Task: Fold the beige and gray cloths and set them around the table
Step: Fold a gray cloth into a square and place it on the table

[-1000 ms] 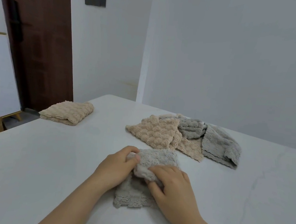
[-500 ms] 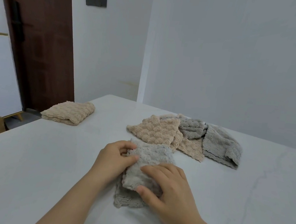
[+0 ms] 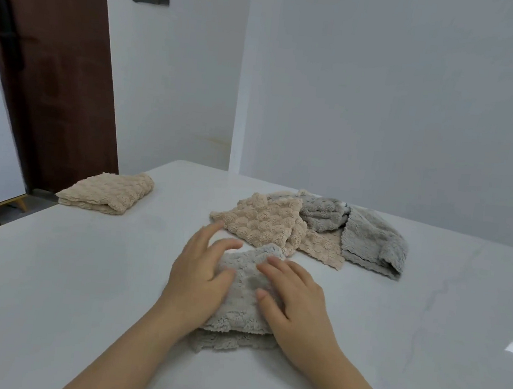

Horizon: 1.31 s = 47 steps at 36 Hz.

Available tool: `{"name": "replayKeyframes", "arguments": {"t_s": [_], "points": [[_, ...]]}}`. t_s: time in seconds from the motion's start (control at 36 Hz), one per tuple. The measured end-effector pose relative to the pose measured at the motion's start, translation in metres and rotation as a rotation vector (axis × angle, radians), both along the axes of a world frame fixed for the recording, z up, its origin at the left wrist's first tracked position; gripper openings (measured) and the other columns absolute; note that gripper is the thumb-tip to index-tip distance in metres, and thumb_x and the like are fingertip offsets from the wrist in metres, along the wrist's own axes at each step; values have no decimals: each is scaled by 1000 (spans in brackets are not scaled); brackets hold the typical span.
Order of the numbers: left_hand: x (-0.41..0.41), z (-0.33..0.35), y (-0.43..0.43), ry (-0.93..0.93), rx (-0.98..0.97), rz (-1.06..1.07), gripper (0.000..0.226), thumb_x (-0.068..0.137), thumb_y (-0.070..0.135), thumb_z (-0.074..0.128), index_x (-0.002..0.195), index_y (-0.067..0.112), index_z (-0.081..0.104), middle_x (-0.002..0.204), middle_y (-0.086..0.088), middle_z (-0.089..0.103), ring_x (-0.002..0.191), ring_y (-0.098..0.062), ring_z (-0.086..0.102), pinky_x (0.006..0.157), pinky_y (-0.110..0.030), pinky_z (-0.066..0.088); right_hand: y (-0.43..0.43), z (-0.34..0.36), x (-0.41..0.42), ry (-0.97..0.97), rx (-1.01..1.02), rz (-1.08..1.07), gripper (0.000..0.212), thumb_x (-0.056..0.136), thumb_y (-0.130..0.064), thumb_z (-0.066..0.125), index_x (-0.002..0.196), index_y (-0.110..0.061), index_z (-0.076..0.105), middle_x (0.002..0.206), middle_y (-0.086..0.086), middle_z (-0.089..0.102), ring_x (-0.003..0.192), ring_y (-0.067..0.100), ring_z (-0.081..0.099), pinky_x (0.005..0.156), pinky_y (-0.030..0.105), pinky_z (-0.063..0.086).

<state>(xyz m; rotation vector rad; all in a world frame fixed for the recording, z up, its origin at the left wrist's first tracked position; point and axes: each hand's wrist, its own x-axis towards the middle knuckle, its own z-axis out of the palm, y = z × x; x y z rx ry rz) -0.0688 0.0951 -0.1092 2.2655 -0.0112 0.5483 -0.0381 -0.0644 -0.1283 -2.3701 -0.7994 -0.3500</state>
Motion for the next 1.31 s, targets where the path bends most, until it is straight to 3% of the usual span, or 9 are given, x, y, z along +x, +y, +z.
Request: {"name": "replayKeyframes", "arguments": {"t_s": [0.08, 0.19, 0.47, 0.58, 0.72, 0.92, 1.03, 1.19, 1.31], "points": [[0, -13, -8, 231, 288, -66, 57, 84, 52, 25, 139, 36, 29, 152, 18, 7, 143, -7, -6, 115, -30, 4, -1, -2, 1, 152, -203, 6, 87, 64, -69, 2, 143, -41, 21, 153, -23, 10, 141, -1, 1, 111, 25, 6], [-3, -21, -7, 439, 394, -32, 47, 98, 43, 24, 144, 37, 16, 156, 16, 2, 144, -10, -8, 117, -39, 2, -4, 1, 1, 216, -263, 1, 55, 94, -51, 27, 146, -33, 19, 155, -18, 9, 142, -2, 1, 113, 27, 6], [-6, -21, -7, 509, 494, -7, 46, 99, 40, 18, 145, 33, 18, 156, 13, 7, 145, -13, -4, 118, -46, 1, 1, 0, -1, 285, -309, -51, 50, 99, -42, 24, 146, -26, 25, 156, -12, 14, 144, 4, 4, 116, 34, 4], [-1, -13, -5, 566, 418, -49, 45, 99, 37, 25, 144, 32, 23, 156, 13, 9, 145, -12, -3, 116, -45, -2, 1, -1, -4, 275, -238, -50, 47, 99, -39, 27, 143, -25, 31, 155, -11, 20, 144, 5, 9, 116, 33, 6], [-14, -21, 1, 295, 228, 34, 63, 74, 65, 40, 131, 38, 44, 148, 13, 30, 138, -7, 23, 111, -28, 19, -13, 5, -14, 307, 233, -91, 28, 95, -19, 46, 119, -13, 60, 122, 0, 61, 116, 15, 51, 91, 19, 34], [-30, -18, -10, 395, 304, 457, 81, 70, 75, 51, 135, 29, 38, 129, 4, 54, 121, -25, 43, 94, -36, 36, -19, -3, -22, 231, -107, -385, 42, 92, -45, 39, 106, -10, 57, 112, 2, 57, 116, 23, 44, 96, 34, 32], [-31, -16, -13, 478, 328, 475, 71, 71, 77, 48, 121, 27, 52, 121, 5, 60, 118, -22, 47, 91, -34, 35, -22, -1, -25, 231, -86, -352, 37, 91, -47, 43, 102, -15, 56, 111, 0, 58, 115, 22, 44, 94, 33, 31], [-34, -16, -11, 362, 202, 385, 38, 75, 67, 54, 76, 30, 48, 84, 4, 59, 103, -24, 52, 79, -33, 37, -25, 1, -24, 229, 41, -259, 21, 88, -39, 52, 83, -21, 42, 71, -10, 42, 88, 20, 45, 74, 29, 27], [-35, -17, -13, 256, -97, 290, 27, 82, 49, 60, 94, 27, 47, 91, 7, 61, 97, -24, 58, 79, -34, 44, -21, 3, -23, 301, 177, -183, 18, 89, -33, 53, 88, -19, 43, 79, -2, 54, 87, 24, 52, 77, 35, 38]]}}
